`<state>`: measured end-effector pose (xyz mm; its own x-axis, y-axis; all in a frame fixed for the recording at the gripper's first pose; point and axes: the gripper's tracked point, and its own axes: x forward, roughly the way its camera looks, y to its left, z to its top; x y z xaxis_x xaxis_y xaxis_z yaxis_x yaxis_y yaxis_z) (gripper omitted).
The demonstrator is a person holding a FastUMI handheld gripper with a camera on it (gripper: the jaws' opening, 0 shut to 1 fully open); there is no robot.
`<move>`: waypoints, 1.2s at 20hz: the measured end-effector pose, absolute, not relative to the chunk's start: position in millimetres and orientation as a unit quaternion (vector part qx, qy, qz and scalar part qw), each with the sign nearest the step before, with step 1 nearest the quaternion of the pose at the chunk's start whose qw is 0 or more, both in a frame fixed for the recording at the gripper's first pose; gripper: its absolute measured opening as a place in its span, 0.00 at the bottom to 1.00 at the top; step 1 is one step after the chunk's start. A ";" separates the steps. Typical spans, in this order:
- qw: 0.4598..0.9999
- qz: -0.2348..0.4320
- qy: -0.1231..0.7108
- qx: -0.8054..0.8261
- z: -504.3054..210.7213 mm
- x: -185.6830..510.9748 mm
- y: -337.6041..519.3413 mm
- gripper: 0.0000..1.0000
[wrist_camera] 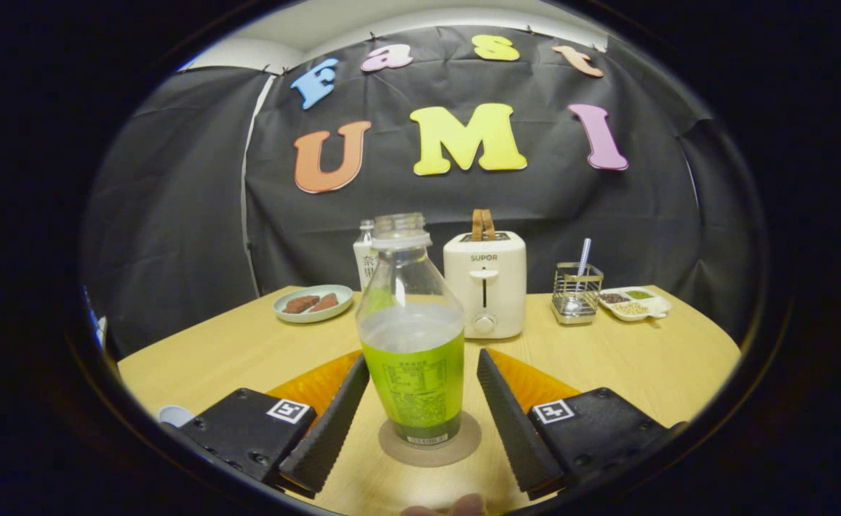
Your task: Take the bottle from table, then pour the juice into the cup, finally place the bottle on the coaster
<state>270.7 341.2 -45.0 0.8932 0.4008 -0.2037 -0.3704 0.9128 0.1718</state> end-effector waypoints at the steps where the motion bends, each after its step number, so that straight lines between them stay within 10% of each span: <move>1: 0.971 0.196 0.119 0.068 -43.4 261.9 340.3 1.00; 24: 0.997 0.073 0.009 0.005 35.0 -17.1 166.2 1.00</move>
